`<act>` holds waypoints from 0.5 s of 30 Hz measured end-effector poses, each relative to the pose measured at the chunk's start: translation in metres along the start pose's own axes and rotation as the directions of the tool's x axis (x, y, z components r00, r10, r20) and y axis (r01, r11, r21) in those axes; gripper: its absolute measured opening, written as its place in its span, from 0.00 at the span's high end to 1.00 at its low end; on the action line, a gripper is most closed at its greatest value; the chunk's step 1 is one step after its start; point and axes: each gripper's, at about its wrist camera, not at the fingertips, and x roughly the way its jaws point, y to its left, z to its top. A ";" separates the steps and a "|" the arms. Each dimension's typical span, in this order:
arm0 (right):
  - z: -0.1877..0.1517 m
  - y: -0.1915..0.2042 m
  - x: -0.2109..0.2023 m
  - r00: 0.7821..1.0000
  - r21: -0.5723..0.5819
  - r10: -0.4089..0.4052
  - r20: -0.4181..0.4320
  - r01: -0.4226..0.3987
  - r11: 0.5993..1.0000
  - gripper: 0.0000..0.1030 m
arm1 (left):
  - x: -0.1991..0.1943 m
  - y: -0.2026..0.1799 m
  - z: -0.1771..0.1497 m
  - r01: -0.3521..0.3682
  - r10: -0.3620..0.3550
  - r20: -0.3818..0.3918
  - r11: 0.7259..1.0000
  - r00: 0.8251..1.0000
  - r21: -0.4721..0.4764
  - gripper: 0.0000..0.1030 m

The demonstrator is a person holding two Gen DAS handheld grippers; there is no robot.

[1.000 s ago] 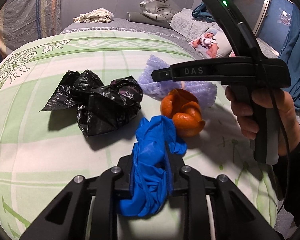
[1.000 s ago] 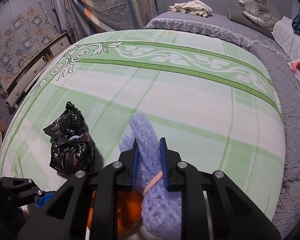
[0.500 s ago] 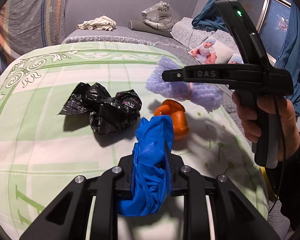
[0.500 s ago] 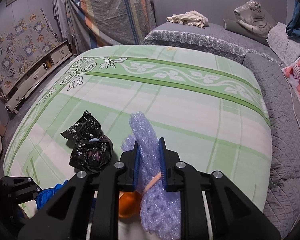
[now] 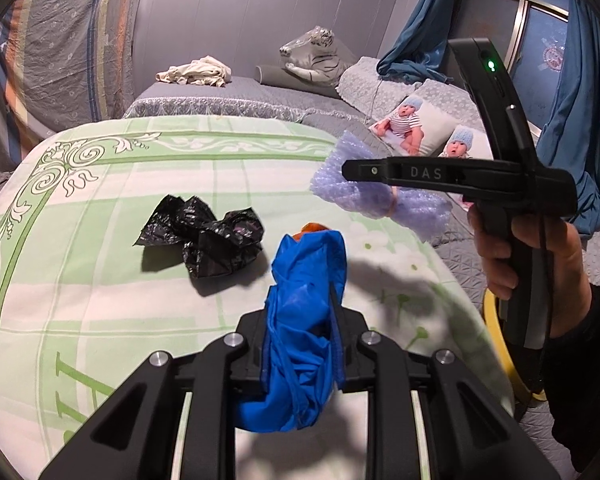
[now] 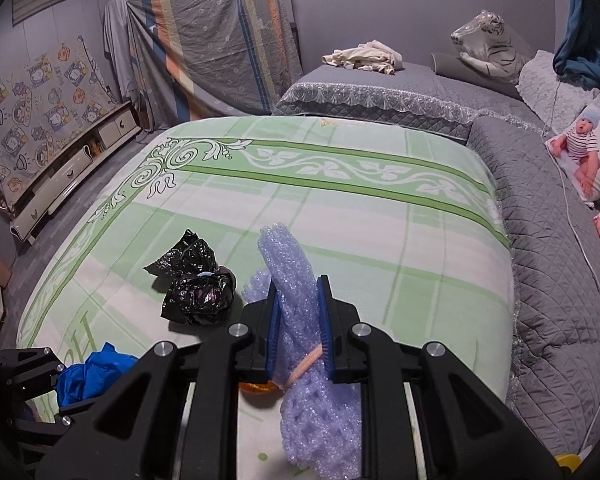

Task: Collect trash
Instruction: 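Lift the blue glove and lavender mesh toward the yellow-rimmed bin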

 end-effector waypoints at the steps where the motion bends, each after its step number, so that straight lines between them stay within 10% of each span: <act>1: -0.001 -0.001 -0.004 1.000 0.002 -0.002 0.004 0.002 1.000 0.84 | -0.003 -0.002 0.000 0.000 0.000 0.005 1.000 1.000 0.004 0.80; 15: -0.015 -0.023 -0.064 0.996 0.046 -0.038 0.080 0.034 0.998 0.84 | -0.034 -0.040 0.007 0.007 -0.010 0.071 0.999 0.997 0.040 0.80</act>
